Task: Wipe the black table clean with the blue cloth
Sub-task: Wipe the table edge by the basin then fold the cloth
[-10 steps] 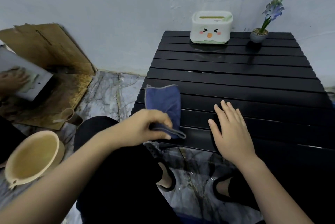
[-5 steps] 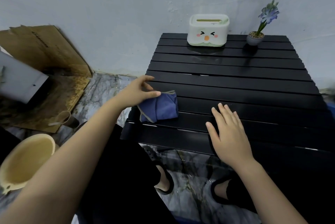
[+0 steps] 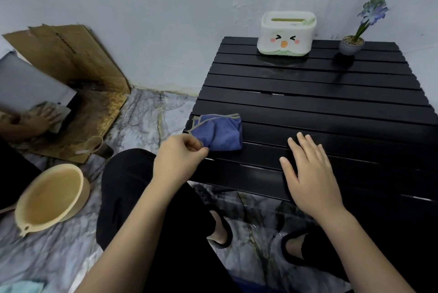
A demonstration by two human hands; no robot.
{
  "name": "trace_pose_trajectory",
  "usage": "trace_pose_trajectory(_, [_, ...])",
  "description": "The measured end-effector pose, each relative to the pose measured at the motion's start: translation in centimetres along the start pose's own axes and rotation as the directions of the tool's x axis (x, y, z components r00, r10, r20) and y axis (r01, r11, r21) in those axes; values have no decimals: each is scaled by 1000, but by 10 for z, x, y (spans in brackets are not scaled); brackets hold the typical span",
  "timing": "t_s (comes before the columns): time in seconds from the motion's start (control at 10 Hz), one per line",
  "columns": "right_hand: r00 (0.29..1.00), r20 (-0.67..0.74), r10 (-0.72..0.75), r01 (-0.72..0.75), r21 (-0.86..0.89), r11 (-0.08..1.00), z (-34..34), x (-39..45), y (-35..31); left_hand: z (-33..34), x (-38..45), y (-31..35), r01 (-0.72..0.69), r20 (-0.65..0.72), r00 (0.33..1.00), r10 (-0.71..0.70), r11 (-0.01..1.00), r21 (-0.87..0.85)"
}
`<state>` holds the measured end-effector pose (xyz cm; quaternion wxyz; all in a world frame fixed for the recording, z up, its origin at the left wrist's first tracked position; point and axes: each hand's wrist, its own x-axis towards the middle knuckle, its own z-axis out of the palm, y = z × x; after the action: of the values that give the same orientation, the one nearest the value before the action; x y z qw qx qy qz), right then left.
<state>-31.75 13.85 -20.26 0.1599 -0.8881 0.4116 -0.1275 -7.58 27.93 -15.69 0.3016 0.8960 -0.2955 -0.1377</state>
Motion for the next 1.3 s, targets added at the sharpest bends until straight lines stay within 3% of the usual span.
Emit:
trace_pose_trajectory(0.2, [1000, 2, 4, -4, 5, 1000, 1, 1, 0, -24, 14, -13, -4, -22, 1000, -1, 979, -202])
trace_pose_trajectory(0.3, [1000, 2, 4, -4, 5, 1000, 0, 0, 0, -20, 12, -16, 31, 119, 993, -14, 990, -141])
trace_pose_trajectory(0.4, [1000, 0, 4, -4, 5, 1000, 0, 0, 0, -1, 2, -9, 55, 73, 996, -42, 983, -177])
trace_pose_trajectory(0.6, [1000, 2, 4, -4, 19, 1000, 0, -1, -1, 3, 3, -8, 92, -1, 994, -109, 847, -524])
trace_pose_trajectory(0.8, [1000, -4, 2, -2, 20, 1000, 0, 0, -1, -12, 15, -19, 168, 127, 985, -114, 765, -622])
trace_pose_trajectory(0.9, [1000, -1, -1, 1, 19, 1000, 0, 0, 0, -17, 22, -28, 181, 96, 983, -154, 814, -552])
trace_pose_trajectory(1.0, [1000, -1, 1, -1, 22, 1000, 0, -1, 0, -20, 27, -31, 214, 33, 977, -213, 941, -264])
trace_pose_trajectory(1.1, [1000, -2, 1, -1, 24, 1000, 0, -1, 0, -17, 28, -16, 122, -139, 985, -106, 986, 110])
trace_pose_trajectory(1.2, [1000, 0, 2, -2, 27, 1000, 0, 0, 0, -7, 35, 5, -93, -226, 967, 119, 988, 119])
trace_pose_trajectory(1.3, [1000, 1, 5, -5, 27, 1000, 0, 0, 0, 10, 45, 20, -173, -102, 974, 201, 958, 230])
